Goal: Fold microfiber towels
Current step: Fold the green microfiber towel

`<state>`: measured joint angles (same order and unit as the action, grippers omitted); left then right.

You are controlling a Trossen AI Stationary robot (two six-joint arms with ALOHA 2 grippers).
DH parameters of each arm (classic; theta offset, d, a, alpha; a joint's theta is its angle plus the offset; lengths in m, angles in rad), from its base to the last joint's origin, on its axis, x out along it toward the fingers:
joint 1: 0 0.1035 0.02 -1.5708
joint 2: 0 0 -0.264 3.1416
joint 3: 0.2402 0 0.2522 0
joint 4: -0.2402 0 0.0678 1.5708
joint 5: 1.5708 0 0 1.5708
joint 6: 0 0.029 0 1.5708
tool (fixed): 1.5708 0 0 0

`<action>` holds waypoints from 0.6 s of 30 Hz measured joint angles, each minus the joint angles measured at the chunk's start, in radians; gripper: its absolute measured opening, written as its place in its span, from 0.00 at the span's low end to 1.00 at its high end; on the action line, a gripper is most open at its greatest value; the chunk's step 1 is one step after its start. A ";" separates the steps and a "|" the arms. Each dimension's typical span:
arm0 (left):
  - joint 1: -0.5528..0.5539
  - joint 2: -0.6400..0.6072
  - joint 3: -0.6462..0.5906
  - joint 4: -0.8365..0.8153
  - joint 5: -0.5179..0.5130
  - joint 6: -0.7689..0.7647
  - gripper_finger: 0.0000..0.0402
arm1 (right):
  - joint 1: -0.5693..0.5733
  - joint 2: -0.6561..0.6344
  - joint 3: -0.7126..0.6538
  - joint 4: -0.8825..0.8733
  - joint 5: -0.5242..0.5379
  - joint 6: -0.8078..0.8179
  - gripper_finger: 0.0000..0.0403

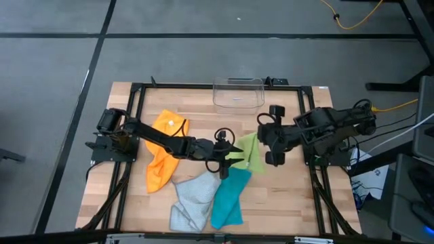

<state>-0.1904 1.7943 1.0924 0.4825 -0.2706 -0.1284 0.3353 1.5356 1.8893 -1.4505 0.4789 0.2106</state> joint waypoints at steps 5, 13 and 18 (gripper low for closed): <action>-0.019 0.000 0.013 0.015 -0.116 0.006 0.38 | -0.052 0.000 0.000 0.088 0.022 -0.007 0.00; -0.009 0.000 0.016 0.012 -0.314 0.005 0.38 | -0.100 0.000 0.000 0.183 0.002 -0.069 0.00; 0.017 0.000 0.016 -0.091 -0.424 -0.041 0.37 | -0.100 0.000 0.000 0.184 -0.040 -0.086 0.00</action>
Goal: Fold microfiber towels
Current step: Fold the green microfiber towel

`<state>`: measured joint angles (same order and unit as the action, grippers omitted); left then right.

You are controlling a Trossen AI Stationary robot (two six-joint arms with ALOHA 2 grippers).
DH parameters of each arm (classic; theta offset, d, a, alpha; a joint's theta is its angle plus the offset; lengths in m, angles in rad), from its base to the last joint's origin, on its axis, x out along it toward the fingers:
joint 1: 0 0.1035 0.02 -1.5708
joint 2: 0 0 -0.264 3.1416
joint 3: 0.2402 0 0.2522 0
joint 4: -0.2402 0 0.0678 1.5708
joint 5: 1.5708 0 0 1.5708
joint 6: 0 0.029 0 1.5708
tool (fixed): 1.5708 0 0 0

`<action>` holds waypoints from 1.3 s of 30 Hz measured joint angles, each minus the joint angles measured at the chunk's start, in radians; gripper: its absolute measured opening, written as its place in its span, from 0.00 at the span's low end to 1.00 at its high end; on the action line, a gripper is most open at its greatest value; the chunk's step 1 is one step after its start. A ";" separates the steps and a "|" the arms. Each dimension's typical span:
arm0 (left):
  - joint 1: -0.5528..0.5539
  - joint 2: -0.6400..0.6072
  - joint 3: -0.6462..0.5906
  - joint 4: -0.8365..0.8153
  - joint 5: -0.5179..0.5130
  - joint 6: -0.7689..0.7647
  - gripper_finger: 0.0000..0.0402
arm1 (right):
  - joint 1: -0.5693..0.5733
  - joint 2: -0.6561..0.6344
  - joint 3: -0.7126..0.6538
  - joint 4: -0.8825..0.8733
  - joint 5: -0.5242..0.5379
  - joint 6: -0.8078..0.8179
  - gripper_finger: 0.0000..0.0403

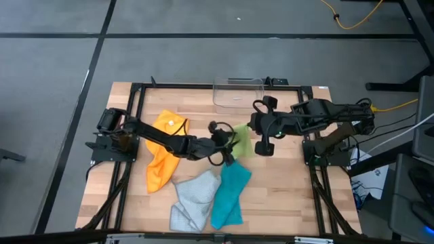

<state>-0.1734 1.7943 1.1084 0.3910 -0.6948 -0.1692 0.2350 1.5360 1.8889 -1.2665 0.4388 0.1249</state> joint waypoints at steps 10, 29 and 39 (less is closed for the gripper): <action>0.045 -0.070 0.000 -0.252 0.027 -0.015 0.37 | 0.011 0.000 0.000 -0.068 -0.102 0.028 0.00; 0.028 -0.202 -0.001 -0.237 0.269 -0.038 0.37 | 0.018 0.000 0.000 -0.006 -0.224 -0.076 0.00; -0.041 -0.160 0.000 0.051 0.071 0.151 0.37 | -0.014 0.042 0.000 0.029 -0.228 -0.078 0.00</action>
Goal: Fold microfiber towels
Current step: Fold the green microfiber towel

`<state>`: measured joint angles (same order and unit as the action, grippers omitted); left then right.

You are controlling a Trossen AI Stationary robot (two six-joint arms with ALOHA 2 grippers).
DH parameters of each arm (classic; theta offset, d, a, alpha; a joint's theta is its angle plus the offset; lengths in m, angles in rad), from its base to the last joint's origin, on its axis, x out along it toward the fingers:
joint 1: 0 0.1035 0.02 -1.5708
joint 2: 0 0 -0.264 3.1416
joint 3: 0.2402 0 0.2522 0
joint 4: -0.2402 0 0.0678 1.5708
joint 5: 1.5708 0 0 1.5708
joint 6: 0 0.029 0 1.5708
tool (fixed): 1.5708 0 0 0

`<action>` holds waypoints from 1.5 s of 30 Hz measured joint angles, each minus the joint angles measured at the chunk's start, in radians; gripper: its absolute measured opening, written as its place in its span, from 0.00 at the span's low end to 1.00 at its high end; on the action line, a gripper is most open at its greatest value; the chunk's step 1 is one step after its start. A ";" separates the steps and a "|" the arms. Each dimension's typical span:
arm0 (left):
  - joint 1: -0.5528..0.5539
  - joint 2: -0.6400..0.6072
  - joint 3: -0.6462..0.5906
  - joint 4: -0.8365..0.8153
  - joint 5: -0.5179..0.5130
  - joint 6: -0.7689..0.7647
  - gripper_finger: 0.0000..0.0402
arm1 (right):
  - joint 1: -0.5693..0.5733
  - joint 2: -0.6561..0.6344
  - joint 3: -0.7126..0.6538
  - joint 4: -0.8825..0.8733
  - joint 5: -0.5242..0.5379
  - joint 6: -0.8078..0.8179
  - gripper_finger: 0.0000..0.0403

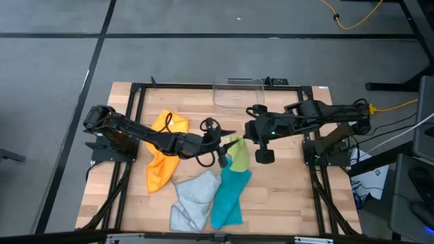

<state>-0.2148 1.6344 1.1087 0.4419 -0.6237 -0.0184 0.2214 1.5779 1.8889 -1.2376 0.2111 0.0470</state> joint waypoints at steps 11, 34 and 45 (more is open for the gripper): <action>0.006 -0.001 0.000 0.018 0.061 0.002 0.37 | -0.031 0.041 0.000 0.057 0.004 -0.058 0.00; 0.037 0.047 0.000 -0.001 0.080 -0.027 0.37 | -0.045 0.009 0.005 -0.043 -0.117 -0.069 0.00; 0.075 0.050 0.000 -0.074 0.084 -0.051 0.37 | 0.008 0.009 0.005 -0.046 -0.135 -0.081 0.00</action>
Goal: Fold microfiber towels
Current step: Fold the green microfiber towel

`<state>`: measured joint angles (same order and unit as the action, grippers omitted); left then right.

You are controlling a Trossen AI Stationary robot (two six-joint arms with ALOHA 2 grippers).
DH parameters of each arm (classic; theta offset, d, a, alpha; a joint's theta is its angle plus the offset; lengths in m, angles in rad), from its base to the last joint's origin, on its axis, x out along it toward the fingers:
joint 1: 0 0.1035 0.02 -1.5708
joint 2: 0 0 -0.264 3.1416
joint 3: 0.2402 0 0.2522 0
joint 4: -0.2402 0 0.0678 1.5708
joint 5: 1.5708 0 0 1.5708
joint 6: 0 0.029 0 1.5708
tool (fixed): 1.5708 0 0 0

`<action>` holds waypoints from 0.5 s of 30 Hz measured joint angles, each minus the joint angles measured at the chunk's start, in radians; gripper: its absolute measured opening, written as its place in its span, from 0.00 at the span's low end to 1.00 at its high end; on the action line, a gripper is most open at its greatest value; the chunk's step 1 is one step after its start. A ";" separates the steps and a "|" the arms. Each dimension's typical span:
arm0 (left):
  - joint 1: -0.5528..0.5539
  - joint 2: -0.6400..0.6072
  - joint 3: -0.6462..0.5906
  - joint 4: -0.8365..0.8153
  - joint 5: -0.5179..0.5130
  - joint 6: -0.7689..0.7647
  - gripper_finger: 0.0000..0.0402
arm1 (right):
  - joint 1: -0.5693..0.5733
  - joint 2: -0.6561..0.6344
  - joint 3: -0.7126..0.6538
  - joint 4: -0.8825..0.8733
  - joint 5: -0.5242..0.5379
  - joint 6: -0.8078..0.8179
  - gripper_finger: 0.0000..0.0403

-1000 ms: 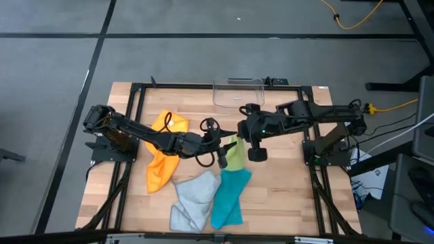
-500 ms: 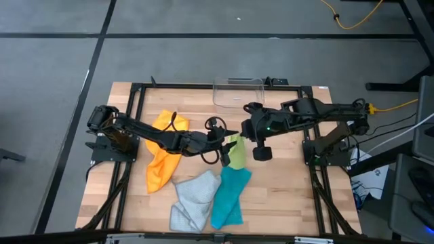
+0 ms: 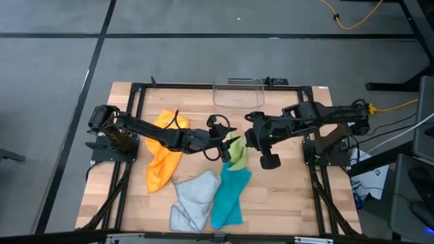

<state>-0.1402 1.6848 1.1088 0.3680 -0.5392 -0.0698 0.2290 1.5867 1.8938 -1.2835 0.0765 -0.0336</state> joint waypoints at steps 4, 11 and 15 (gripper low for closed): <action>0.009 0.000 0.000 -0.008 0.093 -0.030 0.37 | 0.004 0.000 0.000 0.000 0.015 -0.001 0.00; -0.029 -0.035 -0.001 -0.008 0.094 -0.028 0.37 | 0.004 0.000 0.001 -0.060 0.112 0.094 0.00; -0.082 -0.052 0.000 0.020 0.087 -0.028 0.37 | -0.002 0.000 0.001 -0.097 0.225 0.133 0.00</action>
<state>-0.2227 1.6325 1.1083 0.3883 -0.4522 -0.0978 0.2270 1.5867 1.8946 -1.3803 0.3010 0.0996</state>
